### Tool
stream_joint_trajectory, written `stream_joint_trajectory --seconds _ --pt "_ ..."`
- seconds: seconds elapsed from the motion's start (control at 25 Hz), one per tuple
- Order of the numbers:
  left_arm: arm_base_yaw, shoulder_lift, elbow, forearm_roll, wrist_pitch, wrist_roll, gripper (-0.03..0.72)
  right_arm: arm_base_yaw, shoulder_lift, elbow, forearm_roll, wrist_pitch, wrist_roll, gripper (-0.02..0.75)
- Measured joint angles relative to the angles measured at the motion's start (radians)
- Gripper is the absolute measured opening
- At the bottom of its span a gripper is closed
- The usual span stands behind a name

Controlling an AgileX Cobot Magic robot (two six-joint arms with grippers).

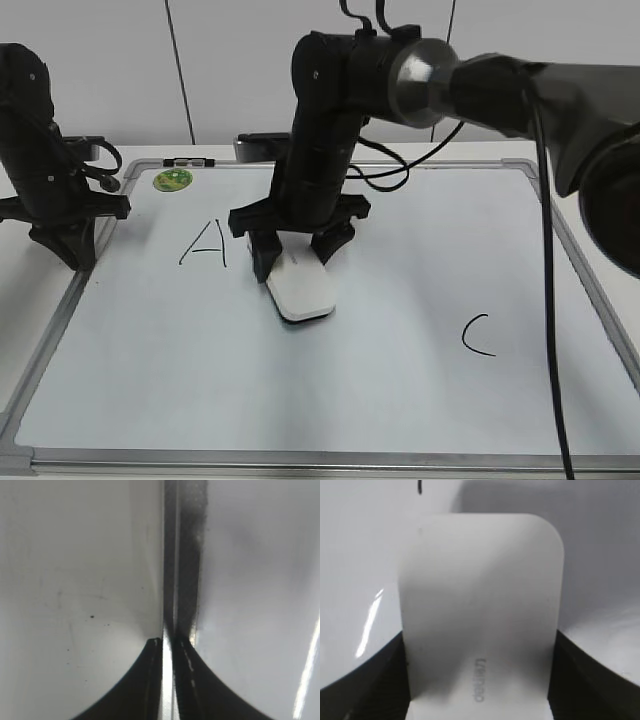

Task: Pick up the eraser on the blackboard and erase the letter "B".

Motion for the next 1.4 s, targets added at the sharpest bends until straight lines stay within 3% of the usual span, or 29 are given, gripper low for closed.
stream_joint_trajectory --seconds 0.24,0.4,0.56,0.84,1.4 --pt "0.0 0.0 0.0 0.0 0.0 0.0 0.072 -0.041 -0.086 -0.008 -0.203 0.0 0.082 0.522" --pt "0.0 0.0 0.0 0.0 -0.001 0.0 0.073 -0.12 -0.132 0.0 -0.237 0.0 0.096 0.522" --pt "0.0 0.0 0.0 0.0 -0.001 0.0 0.073 -0.205 -0.191 0.109 -0.277 0.0 0.107 0.522" --pt "0.0 0.0 0.0 0.0 -0.001 0.0 0.073 -0.367 -0.259 0.319 -0.295 0.0 0.104 0.522" --pt "0.0 0.0 0.0 0.0 -0.001 0.0 0.072 -0.557 -0.24 0.34 -0.234 -0.002 -0.035 0.522"
